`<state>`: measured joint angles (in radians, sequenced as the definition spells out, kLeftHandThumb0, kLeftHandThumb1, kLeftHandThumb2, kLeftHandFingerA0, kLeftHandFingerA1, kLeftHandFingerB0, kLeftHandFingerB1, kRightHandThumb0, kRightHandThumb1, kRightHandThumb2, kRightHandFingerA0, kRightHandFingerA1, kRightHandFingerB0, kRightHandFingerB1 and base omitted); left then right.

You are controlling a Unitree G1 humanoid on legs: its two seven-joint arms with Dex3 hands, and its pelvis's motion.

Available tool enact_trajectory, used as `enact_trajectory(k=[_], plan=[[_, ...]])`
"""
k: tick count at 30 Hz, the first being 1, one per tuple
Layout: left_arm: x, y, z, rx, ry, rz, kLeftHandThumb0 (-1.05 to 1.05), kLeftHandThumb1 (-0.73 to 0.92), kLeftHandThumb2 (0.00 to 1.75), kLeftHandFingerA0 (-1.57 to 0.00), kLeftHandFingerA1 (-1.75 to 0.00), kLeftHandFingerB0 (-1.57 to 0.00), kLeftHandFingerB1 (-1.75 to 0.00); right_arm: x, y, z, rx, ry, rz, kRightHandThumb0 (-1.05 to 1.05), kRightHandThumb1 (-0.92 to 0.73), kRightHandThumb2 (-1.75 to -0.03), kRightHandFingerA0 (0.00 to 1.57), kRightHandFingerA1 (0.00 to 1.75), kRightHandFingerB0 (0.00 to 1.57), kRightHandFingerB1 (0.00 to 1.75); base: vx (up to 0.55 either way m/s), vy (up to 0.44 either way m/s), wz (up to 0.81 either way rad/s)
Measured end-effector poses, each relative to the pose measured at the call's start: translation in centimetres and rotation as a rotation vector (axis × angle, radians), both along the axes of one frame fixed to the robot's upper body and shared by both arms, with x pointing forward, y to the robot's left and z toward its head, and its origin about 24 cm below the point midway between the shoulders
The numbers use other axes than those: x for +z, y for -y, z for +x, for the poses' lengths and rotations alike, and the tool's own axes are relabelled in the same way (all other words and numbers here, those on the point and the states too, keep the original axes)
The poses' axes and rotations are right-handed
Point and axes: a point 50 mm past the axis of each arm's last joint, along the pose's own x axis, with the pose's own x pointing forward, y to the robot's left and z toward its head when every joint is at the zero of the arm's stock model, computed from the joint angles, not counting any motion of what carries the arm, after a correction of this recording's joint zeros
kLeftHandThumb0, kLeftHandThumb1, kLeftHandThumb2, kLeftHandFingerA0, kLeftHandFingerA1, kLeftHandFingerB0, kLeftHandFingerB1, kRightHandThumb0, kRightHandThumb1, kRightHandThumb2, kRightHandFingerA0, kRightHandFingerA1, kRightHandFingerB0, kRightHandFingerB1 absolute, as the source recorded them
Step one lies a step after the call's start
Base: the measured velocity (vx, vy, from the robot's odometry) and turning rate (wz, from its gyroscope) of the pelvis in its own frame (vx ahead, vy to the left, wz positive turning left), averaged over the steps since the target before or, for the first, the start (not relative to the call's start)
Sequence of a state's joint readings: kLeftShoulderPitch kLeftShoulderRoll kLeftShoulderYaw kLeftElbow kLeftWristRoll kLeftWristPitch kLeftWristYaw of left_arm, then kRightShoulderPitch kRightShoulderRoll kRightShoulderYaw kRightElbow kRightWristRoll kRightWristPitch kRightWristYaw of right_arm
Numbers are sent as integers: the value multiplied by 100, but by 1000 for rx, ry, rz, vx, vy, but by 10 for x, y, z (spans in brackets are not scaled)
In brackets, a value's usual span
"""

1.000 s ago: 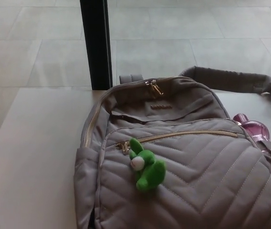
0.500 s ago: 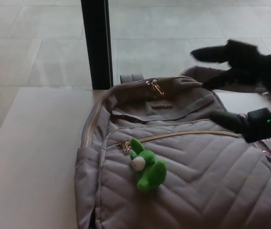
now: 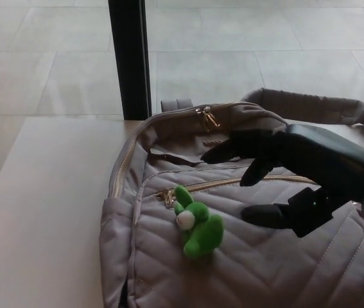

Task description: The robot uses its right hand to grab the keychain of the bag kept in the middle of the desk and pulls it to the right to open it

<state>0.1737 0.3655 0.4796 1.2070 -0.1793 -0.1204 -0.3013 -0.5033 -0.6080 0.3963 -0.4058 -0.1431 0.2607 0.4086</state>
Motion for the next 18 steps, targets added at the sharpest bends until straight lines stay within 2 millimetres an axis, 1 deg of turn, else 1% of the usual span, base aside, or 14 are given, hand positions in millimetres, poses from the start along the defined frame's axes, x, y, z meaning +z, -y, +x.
enact_trajectory(k=[1, 2, 3, 5, 7, 8, 9, 11, 12, 13, 14, 16, 17, 18], plan=[[0, 0, 0, -3, -2, 1, -54, 54, 88, -52, -64, -32, -49, -1, -1, 0, 2, -2, -4, -76, -64, -60, 76, 74, 40, 39, 0, 0, 0], [0, 0, 0, -5, -4, 1, -51, 67, 60, -57, -57, -39, -35, -1, -3, 0, 8, -4, -7, -76, -65, -60, 78, 74, 40, 38, 0, 0, 0], [0, 0, 0, -6, -5, 1, -55, 53, 88, -53, -65, -33, -50, -2, -4, -1, 13, -6, -12, -76, -64, -60, 79, 75, 41, 38, 0, 0, 0], [0, -1, 0, -9, -10, 2, -56, 54, 89, -51, -63, -33, -49, -6, -8, -2, 29, -13, -34, -76, -64, -60, 79, 78, 42, 39, 0, 0, 0], [0, -1, 0, -17, -17, 3, -56, 54, 88, -50, -61, -33, -49, -8, -11, -3, 38, -13, -44, -78, -65, -60, 80, 78, 43, 39, 0, 0, 0], [0, -1, 0, -21, -20, 5, -52, 66, 60, -58, -51, -39, -35, -9, -13, -4, 42, -11, -46, -79, -66, -61, 81, 79, 43, 40, 0, 0, 0], [0, -1, 0, -22, -21, 6, -55, 53, 87, -51, -61, -32, -49, -10, -15, -4, 46, -11, -46, -79, -66, -61, 81, 78, 42, 40, 0, 0, 0], [0, -1, 0, -23, -23, 6, -51, 66, 60, -57, -53, -39, -35, -11, -18, -5, 54, -7, -51, -80, -68, -61, 80, 78, 41, 41, 0, 0, 0], [0, -1, 0, -24, -23, 6, -54, 67, 60, -56, -55, -38, -36, -11, -18, -5, 56, -5, -55, -85, -57, -99, 80, 84, 36, 52, 0, 0, 0], [0, -1, 0, -25, -22, 7, -54, 67, 60, -56, -54, -38, -36, -11, -18, -6, 57, -1, -60, -83, -56, -99, 79, 83, 34, 52, 0, 0, 0], [0, -1, 0, -28, -21, 8, -57, 53, 88, -52, -64, -33, -50, -12, -19, -6, 60, 4, -64, -83, -55, -100, 79, 83, 33, 52, 0, 0, 0], [0, -1, 1, -28, -20, 8, -57, 53, 89, -48, -63, -30, -49, -12, -19, -8, 64, 12, -75, -87, -57, -100, 80, 83, 35, 52, 0, 0, 0], [0, -1, 1, -28, -18, 6, -57, 53, 88, -50, -63, -31, -49, -13, -19, -9, 65, 14, -78, -85, -56, -100, 80, 84, 33, 52, 0, 0, 0], [0, -1, 1, -28, -18, 6, -55, 66, 60, -52, -50, -36, -35, -13, -19, -9, 66, 18, -83, -84, -67, -61, 81, 88, 42, 44, 0, 0, 0]])
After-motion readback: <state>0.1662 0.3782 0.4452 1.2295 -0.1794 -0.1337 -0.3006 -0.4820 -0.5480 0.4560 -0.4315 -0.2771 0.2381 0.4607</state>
